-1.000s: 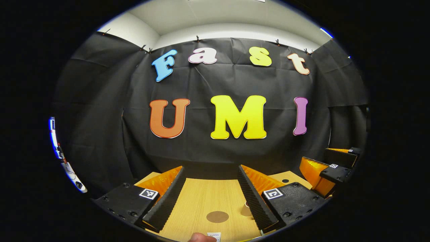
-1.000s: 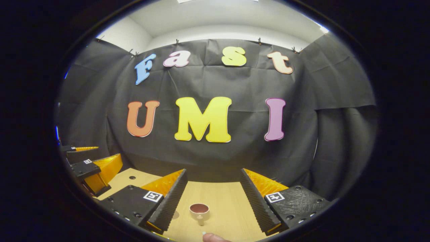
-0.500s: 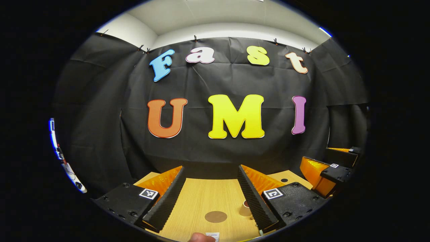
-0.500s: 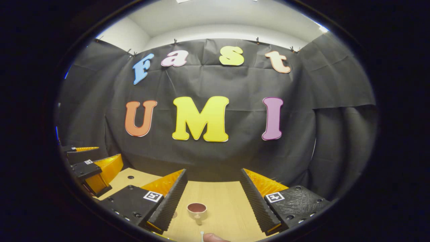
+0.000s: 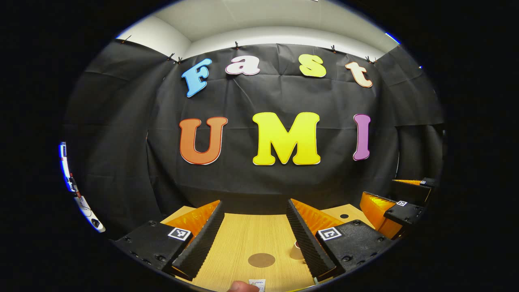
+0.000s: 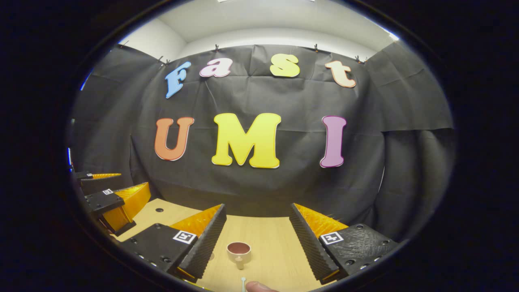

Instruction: Put the toothbrush and toothpaste on the desktop into the cup, then pick up the cup and place it on the coaster on the desktop.

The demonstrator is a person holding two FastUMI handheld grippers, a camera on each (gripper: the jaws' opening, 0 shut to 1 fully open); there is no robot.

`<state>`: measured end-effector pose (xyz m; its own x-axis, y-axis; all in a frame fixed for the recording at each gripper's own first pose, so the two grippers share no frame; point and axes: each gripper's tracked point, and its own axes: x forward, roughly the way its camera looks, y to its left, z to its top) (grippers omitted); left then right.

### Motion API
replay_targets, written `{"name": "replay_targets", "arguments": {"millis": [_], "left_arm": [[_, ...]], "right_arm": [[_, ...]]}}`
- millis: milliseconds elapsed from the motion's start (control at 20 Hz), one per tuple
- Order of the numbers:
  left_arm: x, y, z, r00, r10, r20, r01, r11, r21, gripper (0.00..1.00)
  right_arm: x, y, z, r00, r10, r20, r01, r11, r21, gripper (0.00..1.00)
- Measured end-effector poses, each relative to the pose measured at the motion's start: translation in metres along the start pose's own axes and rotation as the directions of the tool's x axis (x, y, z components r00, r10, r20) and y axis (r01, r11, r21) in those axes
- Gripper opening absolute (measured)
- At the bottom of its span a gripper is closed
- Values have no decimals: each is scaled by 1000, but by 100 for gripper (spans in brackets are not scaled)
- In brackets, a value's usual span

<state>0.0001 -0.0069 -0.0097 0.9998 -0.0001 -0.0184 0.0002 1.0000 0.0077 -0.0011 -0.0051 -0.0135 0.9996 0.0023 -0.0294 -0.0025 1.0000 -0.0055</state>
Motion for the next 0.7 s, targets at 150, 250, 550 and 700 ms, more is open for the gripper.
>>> {"name": "replay_targets", "arguments": {"millis": [150, 250, 550, 700], "left_arm": [[0, -1, -7, 1000, -3, -16, 3, 1000, 5, 98], [0, -1, -18, 999, -8, -40, 8, 1000, 5, 98], [-12, -2, -74, 983, -20, -183, 20, 1000, 0, 98], [-23, -2, -107, 965, -22, -261, 24, 1000, 4, 98]], "right_arm": [[1, -1, -8, 1000, 0, -19, 1, 1000, 5, 95], [1, -1, -18, 999, 1, -44, -1, 1000, -4, 95], [-2, 0, -73, 983, 19, -182, -25, 999, -35, 98], [-8, 7, -114, 956, 50, -289, -67, 997, -49, 95]]}}
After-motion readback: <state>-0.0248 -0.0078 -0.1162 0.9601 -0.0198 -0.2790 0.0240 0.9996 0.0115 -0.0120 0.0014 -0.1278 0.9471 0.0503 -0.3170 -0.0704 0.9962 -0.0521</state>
